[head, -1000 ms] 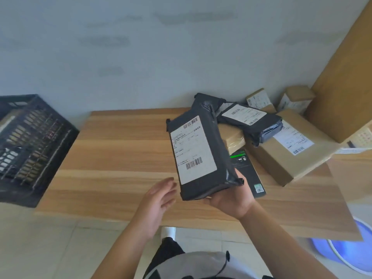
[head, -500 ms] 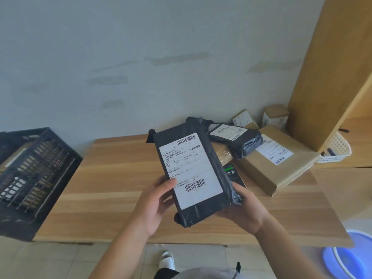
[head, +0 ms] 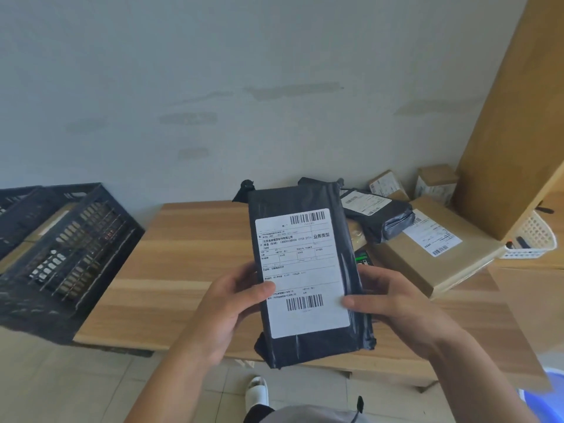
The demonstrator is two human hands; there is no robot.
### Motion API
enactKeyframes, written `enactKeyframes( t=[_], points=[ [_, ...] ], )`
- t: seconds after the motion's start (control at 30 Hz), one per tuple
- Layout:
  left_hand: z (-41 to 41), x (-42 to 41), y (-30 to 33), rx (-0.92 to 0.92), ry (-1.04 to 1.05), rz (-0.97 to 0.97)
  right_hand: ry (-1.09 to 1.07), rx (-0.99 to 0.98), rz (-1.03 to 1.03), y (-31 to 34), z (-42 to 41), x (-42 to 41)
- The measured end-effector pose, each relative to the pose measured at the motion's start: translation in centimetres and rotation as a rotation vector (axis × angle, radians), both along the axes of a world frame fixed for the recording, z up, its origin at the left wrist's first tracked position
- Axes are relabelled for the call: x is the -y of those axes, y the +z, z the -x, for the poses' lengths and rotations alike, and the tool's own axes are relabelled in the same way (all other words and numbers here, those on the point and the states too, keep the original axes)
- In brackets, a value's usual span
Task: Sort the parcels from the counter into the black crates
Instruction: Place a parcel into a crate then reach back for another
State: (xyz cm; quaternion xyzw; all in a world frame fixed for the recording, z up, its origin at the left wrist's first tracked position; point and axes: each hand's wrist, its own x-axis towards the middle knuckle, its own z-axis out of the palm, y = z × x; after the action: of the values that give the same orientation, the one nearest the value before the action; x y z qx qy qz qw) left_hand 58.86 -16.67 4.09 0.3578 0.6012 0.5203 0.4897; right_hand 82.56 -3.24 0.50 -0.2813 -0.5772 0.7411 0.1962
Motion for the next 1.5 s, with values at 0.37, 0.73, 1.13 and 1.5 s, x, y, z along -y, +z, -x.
enactKeyframes(
  t=[0.37,0.73,1.13,1.5],
  points=[
    [0.2,2.5,-0.4,0.014,-0.008,0.082,-0.02,-0.098,0.142,-0.9,0.7,1.2],
    [-0.6,4.8,-1.9,0.083,0.092,0.126,-0.012,-0.078,0.17,-1.6,0.7,2.2],
    [-0.4,5.9,-1.9,0.06,-0.01,0.135,-0.083,-0.08,0.177,-1.4,-0.4,5.1],
    [5.2,16.7,-1.7,0.064,0.162,0.137,0.085,-0.05,0.247,0.0,8.4,12.0]
  ],
)
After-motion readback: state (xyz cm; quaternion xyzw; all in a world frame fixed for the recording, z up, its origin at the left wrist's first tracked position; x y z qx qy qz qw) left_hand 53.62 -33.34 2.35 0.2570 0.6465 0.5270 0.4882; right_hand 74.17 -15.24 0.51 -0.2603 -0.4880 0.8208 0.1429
